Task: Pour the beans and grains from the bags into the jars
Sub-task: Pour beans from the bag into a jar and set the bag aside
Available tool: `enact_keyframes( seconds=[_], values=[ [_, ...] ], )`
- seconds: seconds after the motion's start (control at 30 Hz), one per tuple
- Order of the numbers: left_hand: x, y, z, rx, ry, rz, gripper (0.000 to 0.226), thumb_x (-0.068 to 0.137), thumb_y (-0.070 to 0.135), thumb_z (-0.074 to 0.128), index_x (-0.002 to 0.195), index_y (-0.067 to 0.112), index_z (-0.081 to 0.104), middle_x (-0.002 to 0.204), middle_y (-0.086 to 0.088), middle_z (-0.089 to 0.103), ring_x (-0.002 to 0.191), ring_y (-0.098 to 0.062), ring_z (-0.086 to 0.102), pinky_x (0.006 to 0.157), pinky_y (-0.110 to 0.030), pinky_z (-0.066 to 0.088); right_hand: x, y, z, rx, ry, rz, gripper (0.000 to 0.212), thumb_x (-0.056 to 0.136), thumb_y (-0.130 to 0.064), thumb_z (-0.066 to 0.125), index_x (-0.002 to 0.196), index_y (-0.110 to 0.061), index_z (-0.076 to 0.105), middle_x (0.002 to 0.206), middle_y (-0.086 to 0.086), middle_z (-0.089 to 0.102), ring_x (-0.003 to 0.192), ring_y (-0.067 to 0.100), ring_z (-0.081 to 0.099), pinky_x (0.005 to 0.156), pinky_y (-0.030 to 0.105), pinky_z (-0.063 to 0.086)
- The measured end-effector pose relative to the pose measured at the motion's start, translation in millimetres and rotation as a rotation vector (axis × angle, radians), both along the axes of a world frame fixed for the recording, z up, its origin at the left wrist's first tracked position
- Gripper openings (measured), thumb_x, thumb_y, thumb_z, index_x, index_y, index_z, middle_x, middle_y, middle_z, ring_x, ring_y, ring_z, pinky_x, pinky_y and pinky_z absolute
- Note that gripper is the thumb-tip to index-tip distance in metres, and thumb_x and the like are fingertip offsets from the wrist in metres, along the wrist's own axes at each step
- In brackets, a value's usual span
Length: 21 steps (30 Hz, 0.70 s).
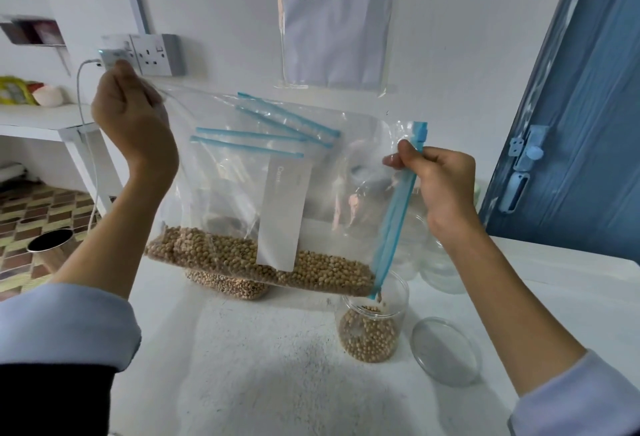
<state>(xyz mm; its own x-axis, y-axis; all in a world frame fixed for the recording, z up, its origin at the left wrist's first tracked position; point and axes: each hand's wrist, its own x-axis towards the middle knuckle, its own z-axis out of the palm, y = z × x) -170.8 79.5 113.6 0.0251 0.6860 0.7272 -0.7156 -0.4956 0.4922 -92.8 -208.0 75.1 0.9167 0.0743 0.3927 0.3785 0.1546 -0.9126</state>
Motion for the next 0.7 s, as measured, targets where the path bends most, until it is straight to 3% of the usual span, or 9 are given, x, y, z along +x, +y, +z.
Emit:
enact_keyframes(
  seconds=[0.2, 0.4, 0.5, 0.7],
  values=[
    [-0.5, 3.7, 2.0, -0.005, -0.019, -0.005, 0.041, 0.098, 0.019, 0.039, 0.057, 0.025, 0.043, 0.044, 0.016, 0.040, 0.042, -0.008, 0.032, 0.042, -0.023, 0.025, 1.3, -2.9, 4.0, 0.014, 0.044, 0.048, 0.021, 0.088, -0.012, 0.065, 0.069, -0.004, 0.070, 0.062, -0.005, 0.070, 0.060, -0.002, 0.062, 0.054, 0.008, 0.046],
    [0.1, 4.5, 0.8, 0.004, -0.017, -0.008, 0.041, 0.099, 0.018, 0.038, 0.058, 0.022, 0.042, 0.043, 0.015, 0.041, 0.041, -0.006, 0.033, 0.042, -0.021, 0.027, -0.3, -1.8, 4.1, 0.016, 0.048, 0.029, 0.020, 0.089, -0.012, 0.064, 0.076, 0.003, 0.071, 0.063, -0.004, 0.068, 0.057, -0.006, 0.060, 0.051, 0.003, 0.042],
    [1.0, 5.5, 0.4, 0.001, -0.013, -0.005, 0.040, 0.099, 0.018, 0.037, 0.059, 0.021, 0.041, 0.043, 0.016, 0.041, 0.042, -0.007, 0.033, 0.042, -0.021, 0.027, 0.1, -1.9, 5.5, 0.036, 0.065, 0.047, 0.021, 0.089, -0.010, 0.063, 0.072, 0.000, 0.069, 0.056, -0.009, 0.067, 0.053, -0.006, 0.059, 0.047, 0.005, 0.042],
    [1.4, 3.2, 2.7, -0.012, -0.023, -0.015, 0.042, 0.098, 0.018, 0.039, 0.056, 0.025, 0.043, 0.044, 0.016, 0.041, 0.043, -0.007, 0.032, 0.042, -0.022, 0.026, 1.4, -0.2, 4.9, 0.019, 0.061, 0.026, 0.023, 0.088, -0.014, 0.065, 0.067, -0.007, 0.070, 0.060, -0.008, 0.068, 0.059, -0.008, 0.059, 0.055, 0.007, 0.045]
  ],
)
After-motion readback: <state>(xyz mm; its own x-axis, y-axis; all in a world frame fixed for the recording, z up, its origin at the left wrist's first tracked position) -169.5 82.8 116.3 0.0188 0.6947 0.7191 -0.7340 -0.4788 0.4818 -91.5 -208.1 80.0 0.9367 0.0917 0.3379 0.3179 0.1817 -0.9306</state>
